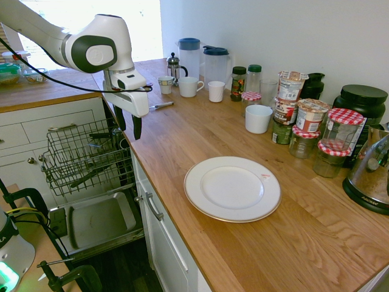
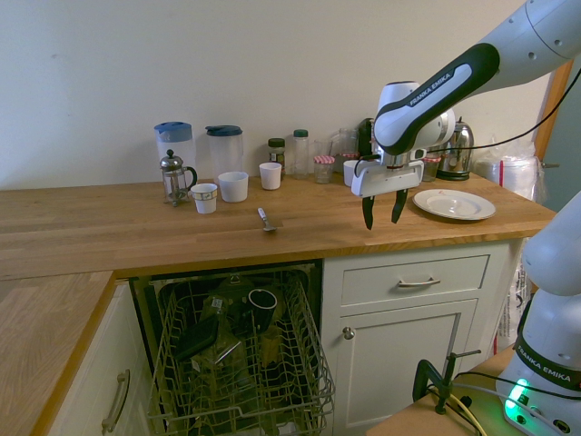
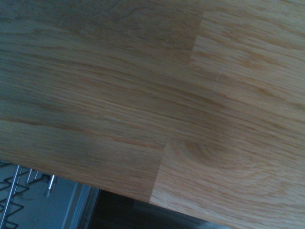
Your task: Put the spoon in the dishwasher
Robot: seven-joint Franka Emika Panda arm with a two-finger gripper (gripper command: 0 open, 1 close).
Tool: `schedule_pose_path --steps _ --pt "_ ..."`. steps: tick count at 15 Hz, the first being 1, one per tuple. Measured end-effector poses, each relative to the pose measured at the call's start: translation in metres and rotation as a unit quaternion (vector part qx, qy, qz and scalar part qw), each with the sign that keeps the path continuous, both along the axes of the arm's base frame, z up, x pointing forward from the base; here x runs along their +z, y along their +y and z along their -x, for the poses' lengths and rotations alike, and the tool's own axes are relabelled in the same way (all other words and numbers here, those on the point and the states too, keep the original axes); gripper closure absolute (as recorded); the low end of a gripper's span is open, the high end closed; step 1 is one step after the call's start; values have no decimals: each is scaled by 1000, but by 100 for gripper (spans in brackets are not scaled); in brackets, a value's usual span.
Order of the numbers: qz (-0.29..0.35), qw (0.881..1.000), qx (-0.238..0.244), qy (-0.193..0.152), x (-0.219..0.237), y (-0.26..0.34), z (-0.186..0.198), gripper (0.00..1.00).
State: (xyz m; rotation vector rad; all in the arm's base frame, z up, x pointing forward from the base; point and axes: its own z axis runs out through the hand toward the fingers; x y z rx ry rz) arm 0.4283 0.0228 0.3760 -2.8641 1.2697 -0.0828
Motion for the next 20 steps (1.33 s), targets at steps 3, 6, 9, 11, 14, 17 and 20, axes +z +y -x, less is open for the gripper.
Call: schedule_pose_path --steps 3,6,9,11,14,17,20 --pt "-3 1000 -8 -6 -1 1 -2 0" --pt "-15 999 -40 -23 4 24 -15 0" --pt "-23 996 -67 -52 27 65 -46 0" --pt "-18 995 -74 -69 40 86 -74 0" --pt "-6 995 -67 -76 39 124 -117 0" --pt "-2 995 -59 -75 32 159 -153 0" --pt "1 996 -56 -70 20 179 -181 0"
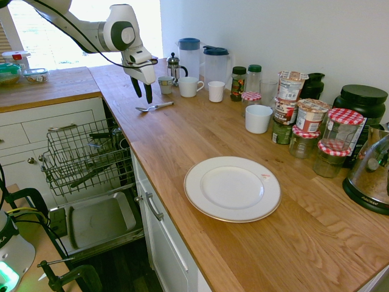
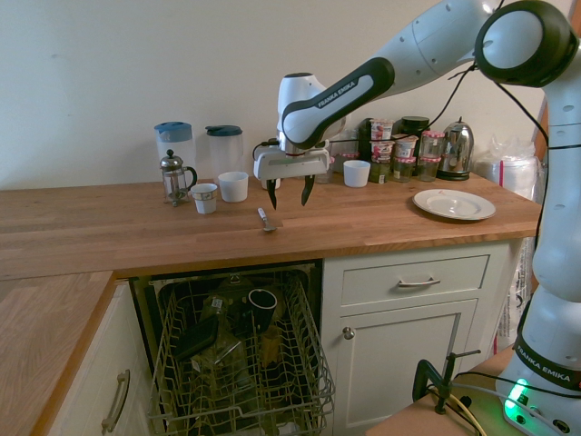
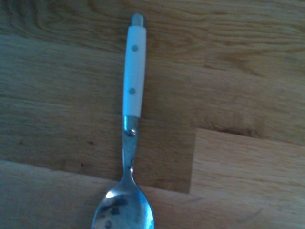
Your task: Put the spoon in the dishwasher
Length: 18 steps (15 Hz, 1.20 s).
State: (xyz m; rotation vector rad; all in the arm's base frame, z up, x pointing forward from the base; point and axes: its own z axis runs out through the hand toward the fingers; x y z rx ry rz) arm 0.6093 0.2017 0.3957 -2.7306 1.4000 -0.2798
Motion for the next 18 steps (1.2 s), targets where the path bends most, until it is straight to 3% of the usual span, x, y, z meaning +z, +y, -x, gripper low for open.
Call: schedule_pose_path --steps 8,18 --pt "11 1000 -6 13 -46 44 -57 0" --pt "10 999 -25 32 -55 43 -66 0"
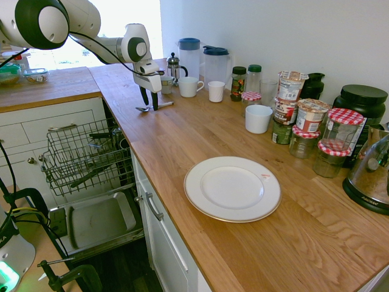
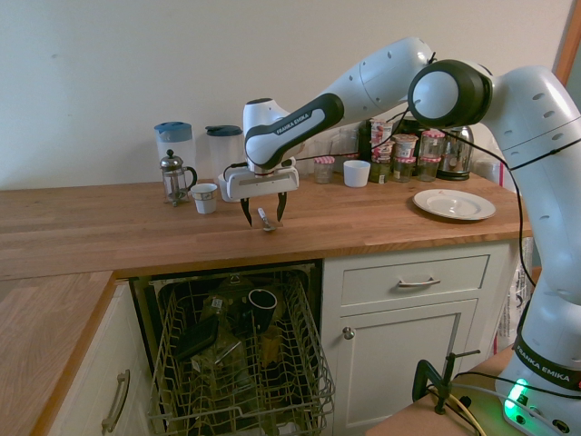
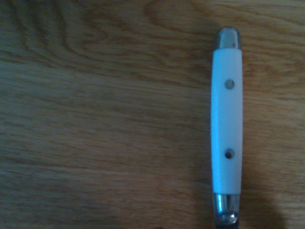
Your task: Put the spoon in the dishwasher
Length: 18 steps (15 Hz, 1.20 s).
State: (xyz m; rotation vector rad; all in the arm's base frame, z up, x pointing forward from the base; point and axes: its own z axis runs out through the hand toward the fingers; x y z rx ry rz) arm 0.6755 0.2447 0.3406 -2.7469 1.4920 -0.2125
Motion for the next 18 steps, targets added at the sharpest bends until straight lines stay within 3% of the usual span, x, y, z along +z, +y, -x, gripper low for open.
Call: schedule_pose_path --steps 1,2,18 --pt "-1 1000 -1 1 -2 -1 0 0" --pt "-2 1000 -2 2 -2 -1 0 100" --pt "-26 1000 0 14 -4 -17 -6 100"
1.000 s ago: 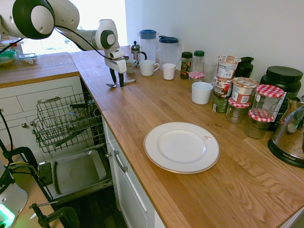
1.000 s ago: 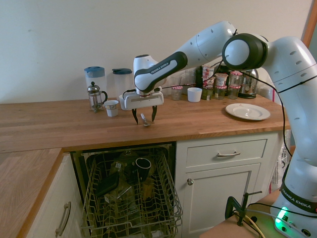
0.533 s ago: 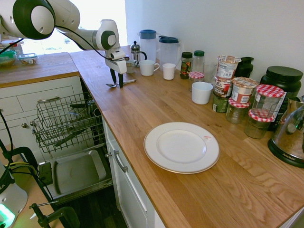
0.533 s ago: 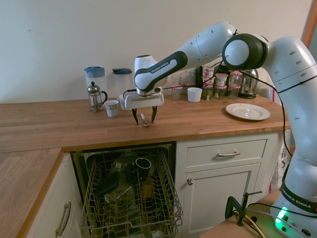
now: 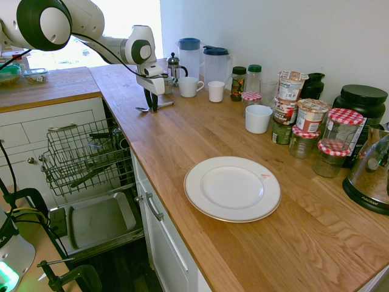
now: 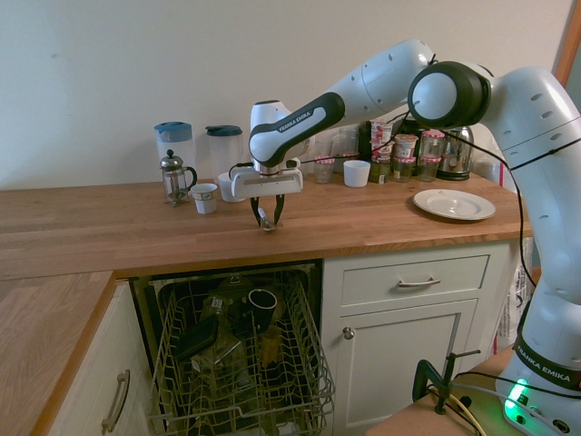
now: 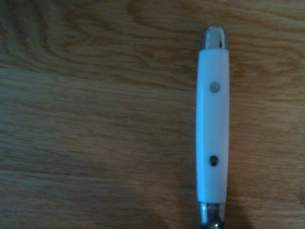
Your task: Put the spoon in the dishwasher
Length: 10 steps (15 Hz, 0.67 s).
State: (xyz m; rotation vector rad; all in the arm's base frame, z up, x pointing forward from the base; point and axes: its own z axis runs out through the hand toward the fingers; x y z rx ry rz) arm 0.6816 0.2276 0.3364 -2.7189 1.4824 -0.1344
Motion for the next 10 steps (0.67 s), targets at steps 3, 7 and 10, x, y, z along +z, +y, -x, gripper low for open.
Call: schedule_pose_path --steps 3,7,10 --pt "-6 1000 1 2 0 -4 -1 100" --pt "-24 1000 -6 10 1 -3 -1 100" --pt "-53 998 -26 10 4 0 -2 100"
